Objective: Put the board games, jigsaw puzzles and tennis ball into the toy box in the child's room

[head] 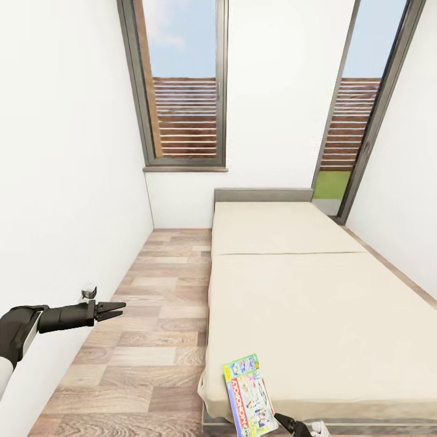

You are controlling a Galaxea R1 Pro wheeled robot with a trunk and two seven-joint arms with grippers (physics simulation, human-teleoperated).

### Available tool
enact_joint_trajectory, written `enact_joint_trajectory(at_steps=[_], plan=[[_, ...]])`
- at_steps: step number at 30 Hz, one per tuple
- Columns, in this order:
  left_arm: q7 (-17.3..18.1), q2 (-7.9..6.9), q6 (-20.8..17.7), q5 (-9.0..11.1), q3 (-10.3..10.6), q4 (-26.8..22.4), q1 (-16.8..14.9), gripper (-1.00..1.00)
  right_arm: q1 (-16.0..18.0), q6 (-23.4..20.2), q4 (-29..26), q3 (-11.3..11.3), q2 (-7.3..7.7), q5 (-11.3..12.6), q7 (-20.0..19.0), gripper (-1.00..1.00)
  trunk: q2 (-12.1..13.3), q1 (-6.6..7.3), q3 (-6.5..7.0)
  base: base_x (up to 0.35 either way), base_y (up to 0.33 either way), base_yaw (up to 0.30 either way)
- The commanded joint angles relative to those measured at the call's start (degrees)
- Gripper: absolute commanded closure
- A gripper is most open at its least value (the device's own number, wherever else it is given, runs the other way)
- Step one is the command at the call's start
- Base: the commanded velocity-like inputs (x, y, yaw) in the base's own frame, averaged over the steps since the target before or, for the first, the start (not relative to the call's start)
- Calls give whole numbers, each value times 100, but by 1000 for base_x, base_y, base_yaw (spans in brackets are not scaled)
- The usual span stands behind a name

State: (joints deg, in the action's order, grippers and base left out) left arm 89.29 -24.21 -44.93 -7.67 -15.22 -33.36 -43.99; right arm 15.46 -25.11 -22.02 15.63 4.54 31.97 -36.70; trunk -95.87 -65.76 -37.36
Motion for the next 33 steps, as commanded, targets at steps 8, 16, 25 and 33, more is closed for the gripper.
enact_joint_trajectory(at_steps=[8, 16, 25, 33], plan=[[45, 4, -60, -60, -25, -4, -5, -100, 1, -55, -255, -57, -5, 28, -64, -100, -165, -88, -78, 0, 0, 0], [45, 7, -60, -60, -25, -4, -5, -100, 2, -55, -293, -177, -5, 28, -88, -100, -405, -220, -186, 0, 0, 0], [45, 4, -60, -60, -25, -4, -5, -100, 8, -71, -361, -217, -6, 30, -96, -100, -686, -374, -311, 0, 0, 0], [45, 4, -60, -60, -25, -4, -5, -100, 9, -70, -364, -318, -6, 29, -114, -100, -686, -374, -311, 0, 0, 0]])
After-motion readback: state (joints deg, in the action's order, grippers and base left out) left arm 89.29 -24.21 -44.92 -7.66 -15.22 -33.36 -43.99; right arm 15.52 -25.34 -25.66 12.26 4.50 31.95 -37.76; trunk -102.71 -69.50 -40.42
